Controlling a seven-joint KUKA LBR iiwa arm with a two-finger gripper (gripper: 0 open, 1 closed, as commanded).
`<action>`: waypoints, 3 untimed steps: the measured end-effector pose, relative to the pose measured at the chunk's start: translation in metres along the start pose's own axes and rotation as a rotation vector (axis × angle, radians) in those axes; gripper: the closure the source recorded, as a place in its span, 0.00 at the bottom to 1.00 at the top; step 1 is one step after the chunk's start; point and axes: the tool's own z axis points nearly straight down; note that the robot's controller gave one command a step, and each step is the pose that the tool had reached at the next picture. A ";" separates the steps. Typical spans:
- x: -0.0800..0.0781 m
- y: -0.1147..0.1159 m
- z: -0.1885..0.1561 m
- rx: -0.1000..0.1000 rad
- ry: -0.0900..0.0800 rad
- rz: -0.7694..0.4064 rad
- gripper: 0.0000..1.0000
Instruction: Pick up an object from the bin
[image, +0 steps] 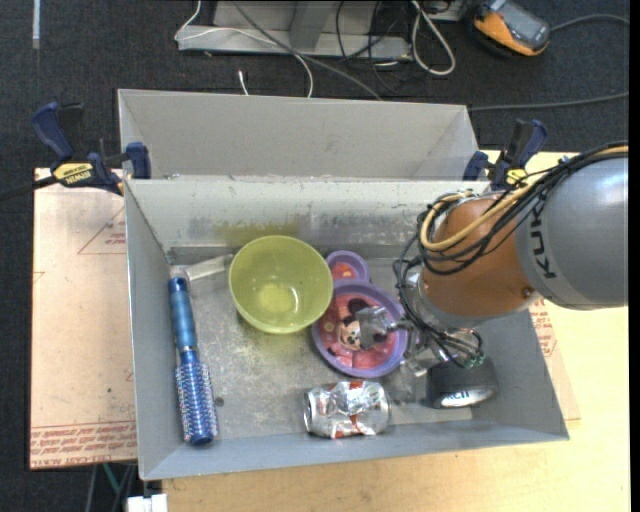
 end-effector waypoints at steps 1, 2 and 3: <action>-0.013 0.033 0.000 -0.005 0.002 -0.142 1.00; -0.013 0.033 0.000 -0.005 0.002 -0.142 1.00; -0.013 0.033 0.000 -0.005 0.002 -0.142 1.00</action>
Offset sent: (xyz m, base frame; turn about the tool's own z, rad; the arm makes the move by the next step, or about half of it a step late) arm 0.0000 0.0000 0.0000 0.0000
